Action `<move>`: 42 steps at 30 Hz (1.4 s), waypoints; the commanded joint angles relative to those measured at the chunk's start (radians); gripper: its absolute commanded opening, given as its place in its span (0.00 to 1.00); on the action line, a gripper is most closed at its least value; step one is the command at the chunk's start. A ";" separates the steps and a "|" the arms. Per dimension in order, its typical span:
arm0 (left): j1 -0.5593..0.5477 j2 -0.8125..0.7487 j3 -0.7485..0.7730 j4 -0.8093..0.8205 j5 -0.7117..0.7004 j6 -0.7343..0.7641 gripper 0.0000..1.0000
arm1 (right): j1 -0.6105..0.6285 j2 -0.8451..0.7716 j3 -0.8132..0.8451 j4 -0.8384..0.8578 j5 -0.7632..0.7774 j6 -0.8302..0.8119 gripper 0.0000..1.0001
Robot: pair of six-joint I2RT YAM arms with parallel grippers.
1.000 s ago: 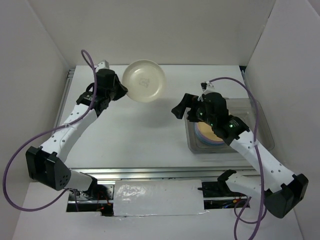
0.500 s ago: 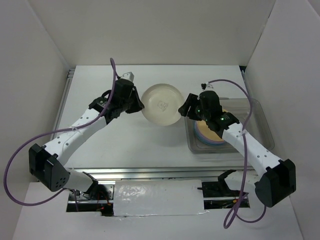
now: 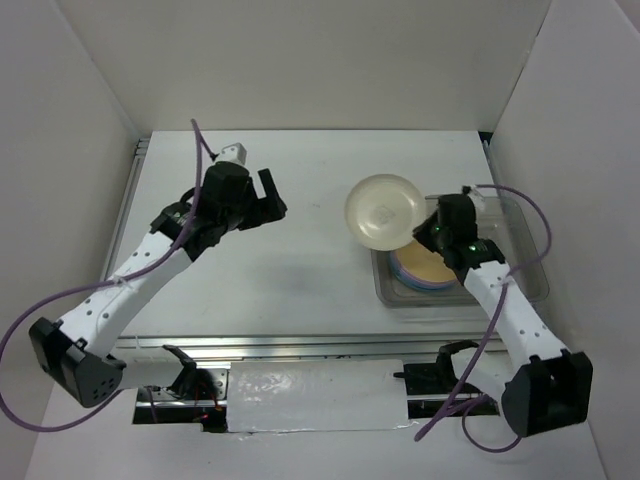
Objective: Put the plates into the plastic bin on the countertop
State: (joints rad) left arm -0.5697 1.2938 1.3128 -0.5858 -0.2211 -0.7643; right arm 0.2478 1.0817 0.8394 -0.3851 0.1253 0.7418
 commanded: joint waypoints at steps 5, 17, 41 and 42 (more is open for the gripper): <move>0.056 -0.195 -0.061 -0.135 -0.144 0.069 0.99 | -0.387 -0.305 -0.187 -0.169 0.015 0.034 0.00; 0.116 -0.231 -0.179 -0.147 -0.046 0.161 0.99 | -0.643 -0.335 -0.263 -0.175 -0.222 -0.076 0.03; 0.123 -0.398 0.005 -0.431 -0.383 0.174 0.99 | -0.102 -0.453 0.438 -0.681 0.019 -0.314 1.00; 0.125 -0.428 0.020 -0.474 -0.395 0.172 0.99 | -0.090 -0.465 0.461 -0.719 0.022 -0.353 1.00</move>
State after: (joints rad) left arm -0.4526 0.9306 1.2610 -0.9535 -0.5022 -0.6044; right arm 0.1123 0.6537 1.1938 -0.9283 0.0406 0.5014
